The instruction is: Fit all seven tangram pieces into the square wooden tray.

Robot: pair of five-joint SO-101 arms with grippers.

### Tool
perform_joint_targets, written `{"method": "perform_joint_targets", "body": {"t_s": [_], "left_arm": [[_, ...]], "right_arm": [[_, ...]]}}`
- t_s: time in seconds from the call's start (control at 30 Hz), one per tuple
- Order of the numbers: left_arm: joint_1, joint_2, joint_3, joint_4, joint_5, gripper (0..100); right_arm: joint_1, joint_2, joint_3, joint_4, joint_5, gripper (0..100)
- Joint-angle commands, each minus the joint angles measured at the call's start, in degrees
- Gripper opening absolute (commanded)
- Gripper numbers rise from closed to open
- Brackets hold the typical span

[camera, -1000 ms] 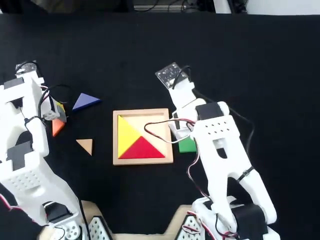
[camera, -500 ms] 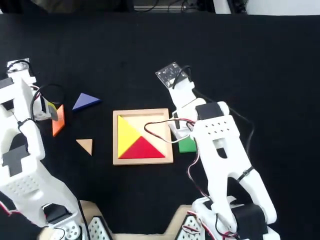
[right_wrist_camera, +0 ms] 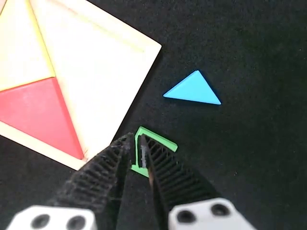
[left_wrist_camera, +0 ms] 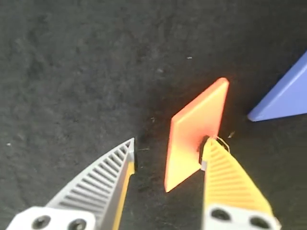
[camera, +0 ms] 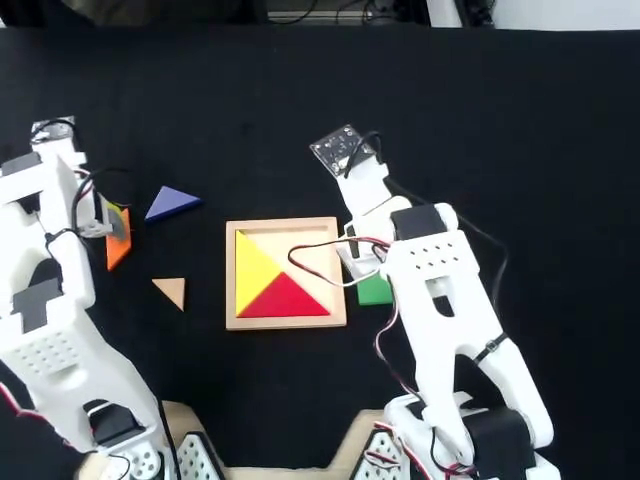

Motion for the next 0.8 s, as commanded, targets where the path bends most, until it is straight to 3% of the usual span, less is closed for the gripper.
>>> {"method": "perform_joint_targets", "body": {"t_s": [0.0, 0.4, 0.53, 0.77], "left_arm": [[2.9, 0.0, -1.8, -0.4, 2.1, 23], [3.4, -0.5, -1.8, -0.3, 2.2, 23], [2.0, -2.5, -5.3, 5.3, 2.2, 23], [0.7, -3.2, -5.8, 5.2, 2.1, 23]], "right_arm": [[-0.8, -1.7, -0.2, -0.7, -0.4, 2.6], [-0.8, -2.0, 2.7, -3.8, -0.4, 2.5], [-0.8, -2.0, 2.8, -3.9, -0.4, 2.6], [-0.8, -2.0, 2.8, -4.0, -0.4, 2.6]]}}
